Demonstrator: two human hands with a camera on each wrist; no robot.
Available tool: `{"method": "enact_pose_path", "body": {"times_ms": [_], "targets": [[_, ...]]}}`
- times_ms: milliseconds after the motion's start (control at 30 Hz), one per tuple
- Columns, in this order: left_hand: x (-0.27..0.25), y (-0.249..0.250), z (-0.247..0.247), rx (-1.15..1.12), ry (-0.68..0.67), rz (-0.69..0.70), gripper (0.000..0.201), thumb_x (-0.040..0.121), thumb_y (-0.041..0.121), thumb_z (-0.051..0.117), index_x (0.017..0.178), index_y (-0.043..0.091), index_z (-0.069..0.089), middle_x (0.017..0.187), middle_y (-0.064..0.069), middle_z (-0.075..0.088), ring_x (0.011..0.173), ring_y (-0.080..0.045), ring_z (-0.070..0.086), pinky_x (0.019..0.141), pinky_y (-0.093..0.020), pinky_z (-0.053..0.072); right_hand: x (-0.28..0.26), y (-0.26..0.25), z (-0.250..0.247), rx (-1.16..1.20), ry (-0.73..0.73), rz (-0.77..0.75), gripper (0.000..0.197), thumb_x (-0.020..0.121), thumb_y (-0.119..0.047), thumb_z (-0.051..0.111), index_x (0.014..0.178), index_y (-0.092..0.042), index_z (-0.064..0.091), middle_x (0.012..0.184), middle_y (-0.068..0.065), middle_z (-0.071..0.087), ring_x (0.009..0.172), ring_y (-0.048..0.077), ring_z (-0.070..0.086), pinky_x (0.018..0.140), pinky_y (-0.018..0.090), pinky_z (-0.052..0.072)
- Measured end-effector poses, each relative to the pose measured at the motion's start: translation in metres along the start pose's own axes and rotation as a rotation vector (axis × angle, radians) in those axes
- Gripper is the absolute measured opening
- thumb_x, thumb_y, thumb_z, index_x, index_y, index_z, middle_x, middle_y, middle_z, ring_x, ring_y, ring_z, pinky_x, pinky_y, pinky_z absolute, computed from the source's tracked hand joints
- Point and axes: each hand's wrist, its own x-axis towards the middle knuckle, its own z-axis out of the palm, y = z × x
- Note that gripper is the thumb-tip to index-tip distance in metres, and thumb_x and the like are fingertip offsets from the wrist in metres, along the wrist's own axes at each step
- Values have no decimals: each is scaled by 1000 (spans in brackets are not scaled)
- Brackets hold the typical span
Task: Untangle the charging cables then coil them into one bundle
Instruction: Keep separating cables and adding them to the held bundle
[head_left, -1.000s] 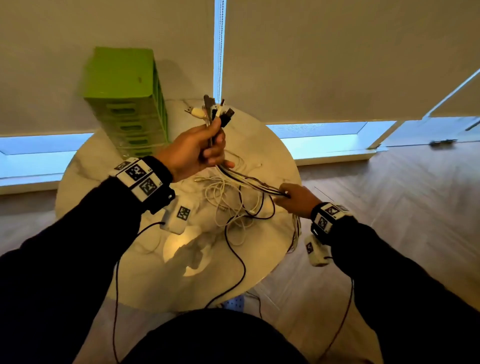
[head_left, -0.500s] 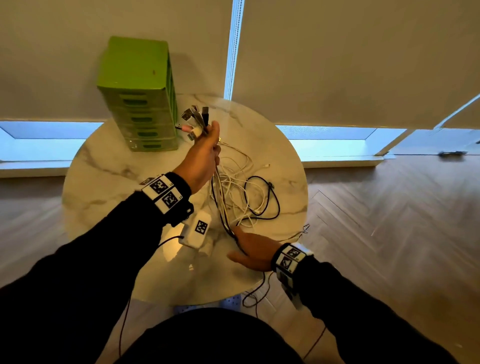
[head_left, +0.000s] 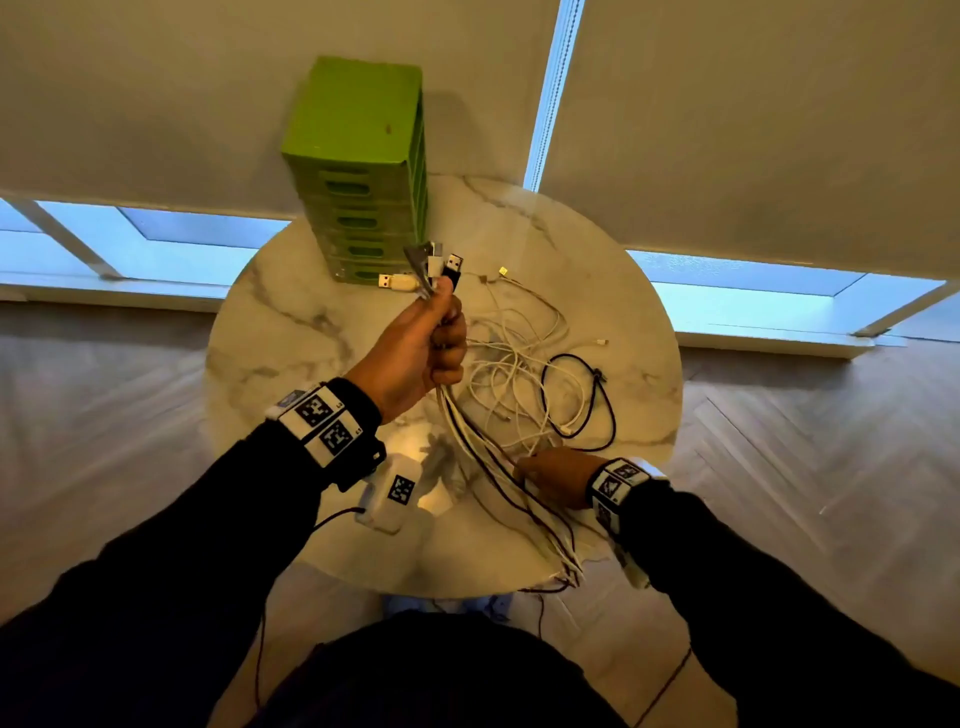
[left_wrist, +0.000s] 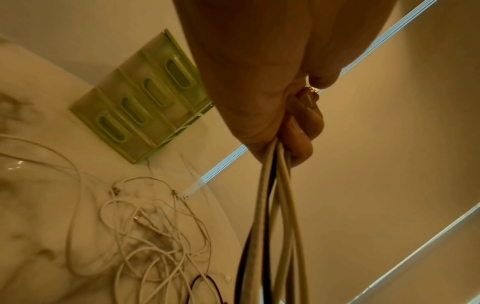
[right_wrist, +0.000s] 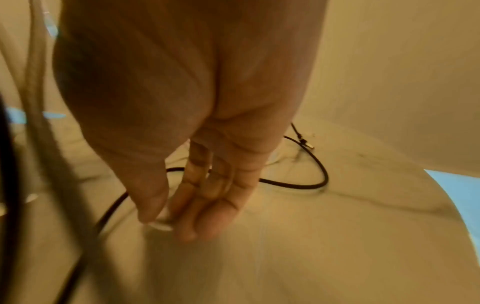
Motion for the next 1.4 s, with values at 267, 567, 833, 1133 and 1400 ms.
{"method": "enact_pose_path", "body": {"times_ms": [267, 567, 833, 1133, 1400], "targets": [[-9, -1, -15, -31, 92, 6, 41, 105, 50, 30, 75, 23, 37, 61, 7, 23, 57, -14, 7, 51, -28, 10, 11, -3, -61, 135, 233, -188, 18, 98, -32, 60, 104, -16, 66, 95, 5, 71, 87, 21, 66, 74, 24, 41], [-16, 3, -21, 2, 156, 47, 39, 102, 53, 35, 74, 26, 30, 64, 6, 16, 54, -11, 8, 49, -27, 9, 25, -10, -163, 679, 832, -94, 17, 99, -34, 57, 97, -18, 58, 75, -1, 66, 69, 17, 65, 68, 34, 52], [-21, 7, -29, 34, 200, 91, 41, 105, 51, 33, 72, 26, 30, 65, 5, 16, 54, -12, 8, 50, -29, 8, 34, -11, -82, -369, 310, 131, 47, 98, -27, 49, 144, -28, 40, 140, 13, 49, 123, 34, 52, 97, 43, 43], [-22, 6, -30, 66, 230, 102, 42, 105, 48, 34, 71, 25, 30, 70, 0, 10, 56, -14, 6, 51, -31, 8, 32, -49, -46, -803, -225, -499, 59, 73, -43, 83, 126, -36, 58, 131, -2, 54, 122, 27, 41, 99, 45, 31], [-23, 4, -35, 63, 224, 111, 41, 105, 48, 36, 78, 23, 17, 69, 1, 10, 56, -14, 7, 51, -29, 9, 17, -43, -11, -949, -141, -668, 20, 87, -42, 67, 98, -26, 72, 114, -4, 63, 106, 23, 51, 94, 43, 38]]}}
